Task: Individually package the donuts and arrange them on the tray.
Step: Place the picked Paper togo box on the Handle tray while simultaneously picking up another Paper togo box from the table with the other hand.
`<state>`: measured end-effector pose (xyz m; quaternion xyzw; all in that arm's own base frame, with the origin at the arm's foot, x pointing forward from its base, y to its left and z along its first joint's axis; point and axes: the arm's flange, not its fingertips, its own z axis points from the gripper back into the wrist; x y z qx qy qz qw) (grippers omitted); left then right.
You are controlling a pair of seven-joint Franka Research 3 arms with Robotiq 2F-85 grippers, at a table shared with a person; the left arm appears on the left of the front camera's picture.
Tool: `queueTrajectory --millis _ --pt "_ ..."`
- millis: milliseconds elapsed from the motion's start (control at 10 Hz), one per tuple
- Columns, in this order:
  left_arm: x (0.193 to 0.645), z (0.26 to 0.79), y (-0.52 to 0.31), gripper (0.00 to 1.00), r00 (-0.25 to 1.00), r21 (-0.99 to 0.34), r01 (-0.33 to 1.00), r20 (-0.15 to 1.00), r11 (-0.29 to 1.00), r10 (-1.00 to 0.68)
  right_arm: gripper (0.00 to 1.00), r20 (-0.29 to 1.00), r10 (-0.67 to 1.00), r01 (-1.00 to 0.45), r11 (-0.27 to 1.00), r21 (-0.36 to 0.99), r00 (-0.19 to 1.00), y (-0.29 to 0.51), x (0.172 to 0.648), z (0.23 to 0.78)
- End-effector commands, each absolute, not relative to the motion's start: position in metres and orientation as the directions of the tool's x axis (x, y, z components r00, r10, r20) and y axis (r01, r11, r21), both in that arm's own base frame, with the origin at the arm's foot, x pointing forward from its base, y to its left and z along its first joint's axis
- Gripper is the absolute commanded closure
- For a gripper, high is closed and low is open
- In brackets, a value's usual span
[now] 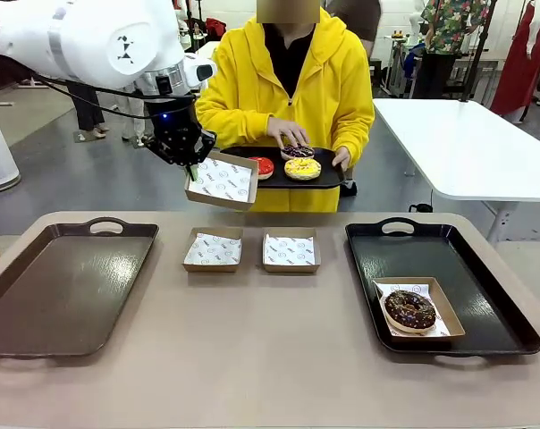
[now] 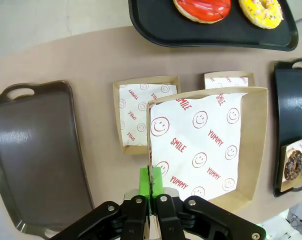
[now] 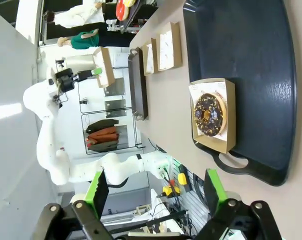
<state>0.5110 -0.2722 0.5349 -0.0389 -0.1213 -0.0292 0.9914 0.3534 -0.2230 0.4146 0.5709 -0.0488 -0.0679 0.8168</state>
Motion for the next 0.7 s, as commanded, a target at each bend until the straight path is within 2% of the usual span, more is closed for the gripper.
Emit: queueTrajectory --millis 0,600 --pt "0.5197 0.5342 -0.2766 1.0 0.977 -0.043 0.049 0.21 0.998 -0.039 0.0 -0.01 -0.168 0.068 0.348 0.935 0.986 -0.2196 0.3579 0.4134" --pt "0.5174 0.5287 -0.2732 1.0 0.973 -0.065 0.066 0.224 0.996 -0.05 0.0 -0.01 -0.168 0.068 0.348 0.935 0.986 -0.2196 0.3579 0.4134"
